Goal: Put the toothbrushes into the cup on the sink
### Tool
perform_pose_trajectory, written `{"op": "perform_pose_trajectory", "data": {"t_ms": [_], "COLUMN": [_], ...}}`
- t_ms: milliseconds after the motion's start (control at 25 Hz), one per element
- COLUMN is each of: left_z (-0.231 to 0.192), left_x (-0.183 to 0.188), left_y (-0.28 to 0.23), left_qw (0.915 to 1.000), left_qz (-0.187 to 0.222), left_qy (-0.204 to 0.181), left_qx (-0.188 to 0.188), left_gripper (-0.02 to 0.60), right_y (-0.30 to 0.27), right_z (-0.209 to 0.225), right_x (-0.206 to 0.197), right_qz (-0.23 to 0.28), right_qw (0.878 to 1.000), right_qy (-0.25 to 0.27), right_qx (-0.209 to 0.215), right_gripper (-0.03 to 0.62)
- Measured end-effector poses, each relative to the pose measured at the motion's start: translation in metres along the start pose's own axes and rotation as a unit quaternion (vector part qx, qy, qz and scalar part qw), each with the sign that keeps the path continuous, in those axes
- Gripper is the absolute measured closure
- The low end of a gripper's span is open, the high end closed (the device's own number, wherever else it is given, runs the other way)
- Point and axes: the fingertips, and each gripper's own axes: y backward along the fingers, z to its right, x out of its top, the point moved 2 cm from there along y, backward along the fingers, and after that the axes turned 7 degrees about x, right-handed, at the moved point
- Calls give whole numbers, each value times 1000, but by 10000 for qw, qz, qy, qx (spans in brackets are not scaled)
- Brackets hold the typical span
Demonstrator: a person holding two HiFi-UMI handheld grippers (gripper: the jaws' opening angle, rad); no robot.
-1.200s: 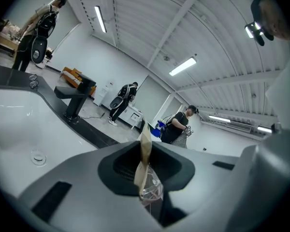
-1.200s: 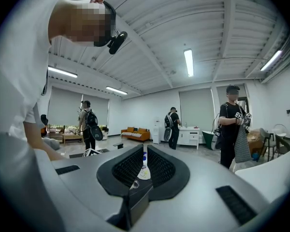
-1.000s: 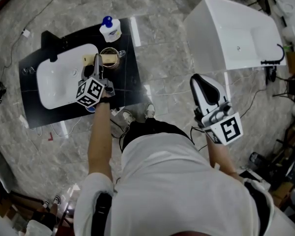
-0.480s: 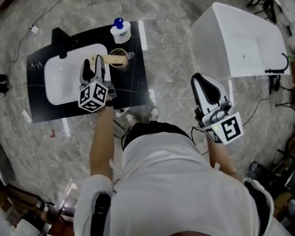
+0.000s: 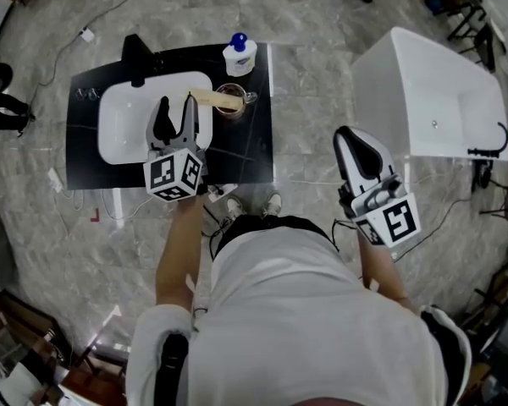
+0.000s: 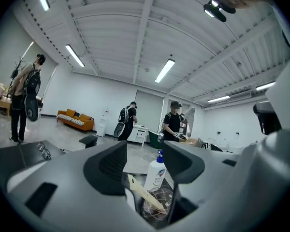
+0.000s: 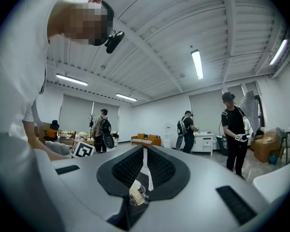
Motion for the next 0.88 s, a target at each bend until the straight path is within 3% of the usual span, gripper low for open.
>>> {"op": "perform_pose_trajectory", "data": {"t_ms": [160, 440, 560, 680, 880], "left_z": [4, -13, -17, -18, -16], "left_x": [37, 78, 79, 73, 57], "left_y": [23, 61, 80, 95, 104], "left_qw": [9987, 9956, 9939, 9925, 9969], "left_qz": [319, 721, 760, 750, 526], "left_qy": [-381, -583, -738, -721, -538], "left_qx": [-71, 107, 309, 643, 239], "left_gripper": [405, 458, 534, 563, 578], "right_y": [-10, -29, -36, -44, -56], "right_z": [-6, -18, -15, -8, -38], "right_x": [4, 6, 4, 0, 1], "right_qz": [63, 171, 273, 320, 205], "right_qw": [9998, 9987, 9969, 9944, 9941], "right_qy": [20, 23, -94, -242, -35], "right_qx": [163, 483, 730, 977, 1066], "right_gripper": [546, 545, 546, 546, 546]}}
